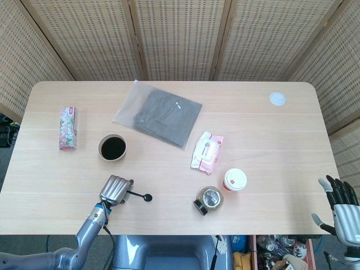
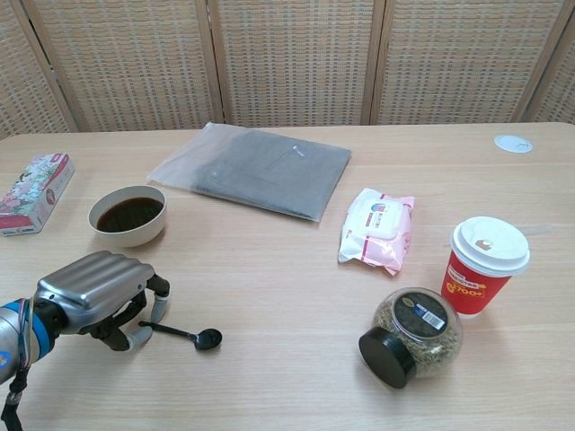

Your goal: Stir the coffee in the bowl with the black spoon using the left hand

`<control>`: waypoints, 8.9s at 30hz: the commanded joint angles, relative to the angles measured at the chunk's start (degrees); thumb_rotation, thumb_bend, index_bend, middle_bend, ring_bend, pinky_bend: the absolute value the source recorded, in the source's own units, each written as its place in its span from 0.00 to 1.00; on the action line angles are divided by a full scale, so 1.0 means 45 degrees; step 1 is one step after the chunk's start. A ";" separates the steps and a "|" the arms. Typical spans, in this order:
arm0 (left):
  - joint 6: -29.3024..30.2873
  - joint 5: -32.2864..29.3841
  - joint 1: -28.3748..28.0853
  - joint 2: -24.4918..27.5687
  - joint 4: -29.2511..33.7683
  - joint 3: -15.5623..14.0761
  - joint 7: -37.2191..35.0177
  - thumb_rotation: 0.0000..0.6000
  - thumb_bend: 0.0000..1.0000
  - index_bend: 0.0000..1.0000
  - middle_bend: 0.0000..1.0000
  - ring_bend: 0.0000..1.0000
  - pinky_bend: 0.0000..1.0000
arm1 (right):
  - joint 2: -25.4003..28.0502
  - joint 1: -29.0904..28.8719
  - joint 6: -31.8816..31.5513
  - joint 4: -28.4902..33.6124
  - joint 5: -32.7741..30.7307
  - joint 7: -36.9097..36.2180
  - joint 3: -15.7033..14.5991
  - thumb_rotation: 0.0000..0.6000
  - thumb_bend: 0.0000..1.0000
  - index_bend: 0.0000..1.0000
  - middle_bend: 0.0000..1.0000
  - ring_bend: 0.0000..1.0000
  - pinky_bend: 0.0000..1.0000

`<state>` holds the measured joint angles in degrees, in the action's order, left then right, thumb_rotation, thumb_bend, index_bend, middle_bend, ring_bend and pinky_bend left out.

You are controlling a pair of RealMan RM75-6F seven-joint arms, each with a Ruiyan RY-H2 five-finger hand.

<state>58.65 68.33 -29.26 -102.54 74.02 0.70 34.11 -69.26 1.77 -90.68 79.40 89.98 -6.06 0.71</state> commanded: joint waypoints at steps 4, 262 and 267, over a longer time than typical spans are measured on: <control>-0.0012 -0.0007 0.0014 -0.0029 -0.0074 0.0006 -0.0029 1.00 0.39 0.52 0.86 0.77 0.71 | 0.0007 0.0021 -0.0010 0.0000 -0.0021 0.0002 0.0008 1.00 0.36 0.12 0.13 0.00 0.01; -0.0322 0.1402 -0.3146 0.1880 -0.4665 0.1537 0.3019 1.00 0.39 0.20 0.87 0.78 0.71 | -0.0121 0.0513 -0.0143 -0.0476 -0.0253 -0.0644 0.0053 1.00 0.36 0.12 0.15 0.00 0.01; 0.0526 0.0844 -0.2338 0.2799 -0.2484 0.1871 0.2091 1.00 0.38 0.09 0.73 0.66 0.71 | -0.0100 0.0419 -0.0072 -0.0452 -0.0192 -0.0623 0.0073 1.00 0.36 0.12 0.15 0.00 0.01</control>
<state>58.75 74.00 -42.13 -92.54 57.57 7.97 46.16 -69.72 3.69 -91.04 77.36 89.07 -8.88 1.03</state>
